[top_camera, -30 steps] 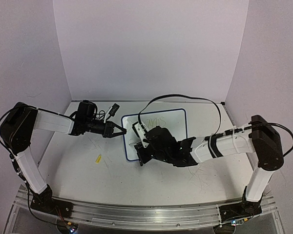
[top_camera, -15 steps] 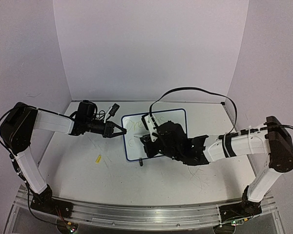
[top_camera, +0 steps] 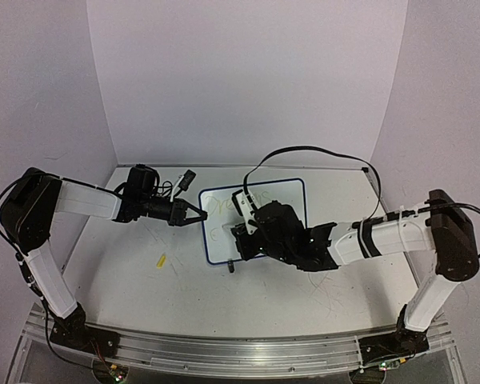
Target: Write a sentence on the whiteboard
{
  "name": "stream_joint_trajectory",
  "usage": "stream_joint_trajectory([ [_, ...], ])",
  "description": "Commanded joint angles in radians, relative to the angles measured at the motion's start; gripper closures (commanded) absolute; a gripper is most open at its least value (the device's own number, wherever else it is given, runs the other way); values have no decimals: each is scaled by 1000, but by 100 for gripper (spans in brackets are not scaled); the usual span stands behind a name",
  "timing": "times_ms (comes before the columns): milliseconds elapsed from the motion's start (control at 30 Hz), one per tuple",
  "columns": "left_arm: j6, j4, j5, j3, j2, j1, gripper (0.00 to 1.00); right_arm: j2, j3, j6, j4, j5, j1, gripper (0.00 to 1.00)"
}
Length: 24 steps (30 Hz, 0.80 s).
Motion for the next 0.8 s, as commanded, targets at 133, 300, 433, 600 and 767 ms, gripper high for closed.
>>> stream_joint_trajectory([
  [133, 42, -29, -47, 37, -10, -4, 100, 37, 60, 4, 14, 11, -9, 100],
  [300, 43, -30, -46, 38, -9, -4, 100, 49, 70, 3, 8, 0, -10, 100],
  [433, 44, -32, -46, 40, -9, -4, 100, 56, 70, 5, 0, -10, -10, 100],
  [600, 44, -33, -46, 40, -10, -4, 100, 55, 59, 16, -15, -32, -9, 100],
  [767, 44, -33, -46, 40, -11, -4, 100, 51, 37, 26, -27, -48, -9, 100],
])
